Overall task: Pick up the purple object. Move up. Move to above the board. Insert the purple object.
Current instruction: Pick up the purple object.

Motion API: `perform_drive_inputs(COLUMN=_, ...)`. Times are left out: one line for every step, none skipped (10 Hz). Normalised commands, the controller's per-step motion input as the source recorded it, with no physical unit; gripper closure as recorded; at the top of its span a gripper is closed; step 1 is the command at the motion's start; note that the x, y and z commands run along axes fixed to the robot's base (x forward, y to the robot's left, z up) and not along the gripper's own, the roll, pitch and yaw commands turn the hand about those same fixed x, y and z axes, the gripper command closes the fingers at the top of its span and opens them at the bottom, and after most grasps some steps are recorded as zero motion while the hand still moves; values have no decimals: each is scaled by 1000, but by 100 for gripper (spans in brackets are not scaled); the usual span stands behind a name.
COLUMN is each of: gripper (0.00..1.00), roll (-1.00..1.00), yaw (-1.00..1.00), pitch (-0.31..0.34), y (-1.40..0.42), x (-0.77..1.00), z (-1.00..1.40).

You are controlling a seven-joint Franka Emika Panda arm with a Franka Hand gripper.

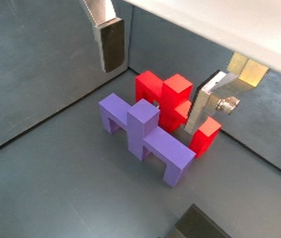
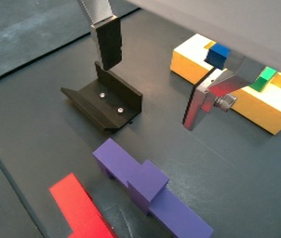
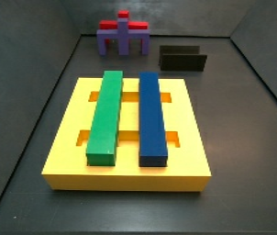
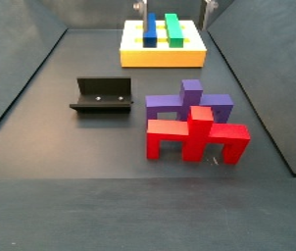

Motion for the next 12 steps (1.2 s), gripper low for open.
perform_drive_inputs(gripper=0, roll=0, yaw=0, pitch=0, y=37, x=0, z=0)
perform_drive_inputs(gripper=0, roll=0, yaw=0, pitch=0, y=109, x=0, z=0)
perform_drive_inputs(gripper=0, roll=0, yaw=0, pitch=0, y=160, x=0, z=0)
perform_drive_inputs(gripper=0, roll=0, yaw=0, pitch=0, y=151, x=-3, z=-23)
perform_drive_inputs(gripper=0, roll=-1, yaw=0, pitch=0, y=206, x=-31, z=-23)
perform_drive_inputs(gripper=0, roll=-23, yaw=0, pitch=0, y=291, x=-66, z=-34)
perform_drive_inputs(gripper=0, roll=0, yaw=0, pitch=0, y=209, x=-69, z=-83)
perform_drive_inputs(gripper=0, roll=74, yaw=0, pitch=-79, y=0, x=-49, z=-643)
perform_drive_inputs(gripper=0, roll=100, yaw=43, pitch=-113, y=-91, x=-109, z=-1000)
perform_drive_inputs(gripper=0, roll=91, yaw=106, pitch=-116, y=-49, x=-180, z=-1000)
perform_drive_inputs(gripper=0, roll=53, yaw=80, pitch=-81, y=71, x=-323, z=-734)
perform_drive_inputs(gripper=0, roll=87, yaw=0, pitch=-26, y=134, x=-260, z=-637)
